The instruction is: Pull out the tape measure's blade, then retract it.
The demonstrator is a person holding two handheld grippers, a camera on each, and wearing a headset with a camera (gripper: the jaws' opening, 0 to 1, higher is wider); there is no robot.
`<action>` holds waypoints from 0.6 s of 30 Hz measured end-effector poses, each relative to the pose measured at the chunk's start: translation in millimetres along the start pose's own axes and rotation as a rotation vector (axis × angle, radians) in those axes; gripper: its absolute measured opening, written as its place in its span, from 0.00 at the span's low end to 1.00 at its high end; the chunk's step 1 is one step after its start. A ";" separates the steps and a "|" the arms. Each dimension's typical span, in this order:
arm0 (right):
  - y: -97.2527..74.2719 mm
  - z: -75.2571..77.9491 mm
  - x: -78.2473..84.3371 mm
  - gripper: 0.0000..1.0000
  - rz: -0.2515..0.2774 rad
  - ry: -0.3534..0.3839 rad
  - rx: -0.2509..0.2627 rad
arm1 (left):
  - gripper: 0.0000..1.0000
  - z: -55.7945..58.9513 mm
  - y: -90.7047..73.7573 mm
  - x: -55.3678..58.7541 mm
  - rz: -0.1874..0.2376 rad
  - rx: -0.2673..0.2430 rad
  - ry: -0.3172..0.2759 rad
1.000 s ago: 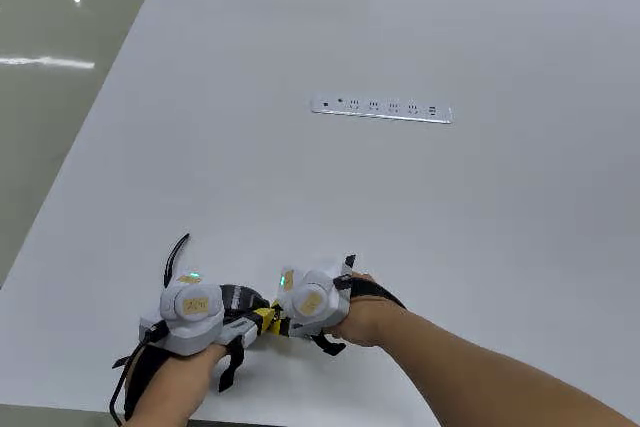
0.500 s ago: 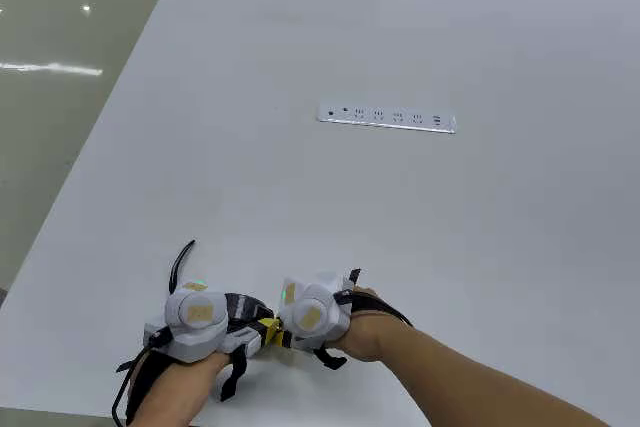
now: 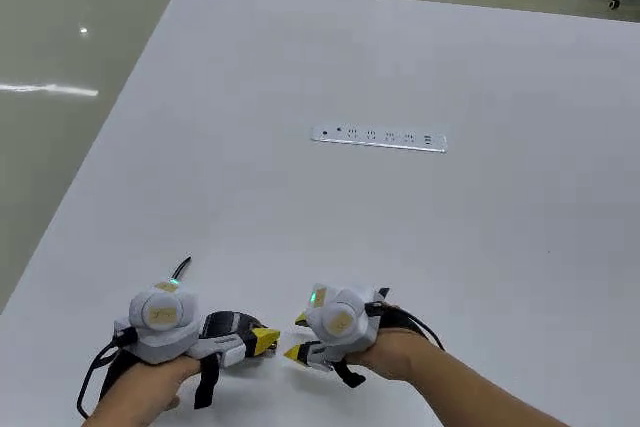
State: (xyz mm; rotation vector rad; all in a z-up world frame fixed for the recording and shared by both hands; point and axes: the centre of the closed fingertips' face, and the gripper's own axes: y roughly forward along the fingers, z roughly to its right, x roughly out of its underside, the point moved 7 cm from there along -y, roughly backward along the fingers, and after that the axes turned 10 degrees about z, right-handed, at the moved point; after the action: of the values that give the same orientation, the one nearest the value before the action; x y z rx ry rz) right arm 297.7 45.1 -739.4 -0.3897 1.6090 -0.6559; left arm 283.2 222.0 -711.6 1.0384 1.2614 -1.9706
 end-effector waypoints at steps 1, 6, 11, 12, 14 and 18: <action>-4.4 0.6 1.5 0.31 0.000 0.002 0.010 | 1.00 -2.3 -1.3 -1.5 0.003 0.000 -0.007; -33.8 -2.4 9.4 0.36 0.025 0.016 0.065 | 1.00 -4.9 -9.5 -9.4 0.044 0.034 -0.012; -76.4 -4.8 22.9 0.44 0.099 0.133 0.172 | 1.00 -11.5 -26.8 -19.0 0.171 0.035 0.003; -84.8 -5.5 26.4 0.46 0.110 0.141 0.190 | 1.00 -13.0 -29.3 -17.5 0.173 0.038 0.007; -106.9 -6.3 40.4 0.47 0.105 0.146 0.244 | 1.00 -15.3 -36.2 -11.2 0.155 0.041 0.019; -151.5 -9.1 62.7 0.56 0.147 0.198 0.357 | 1.00 -16.6 -50.3 0.9 0.140 0.075 0.070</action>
State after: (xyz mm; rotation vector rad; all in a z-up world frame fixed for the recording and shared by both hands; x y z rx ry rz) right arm 260.9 -108.6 -695.0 0.0569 1.6469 -0.8707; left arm 248.0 256.8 -692.7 1.2079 1.1262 -1.9022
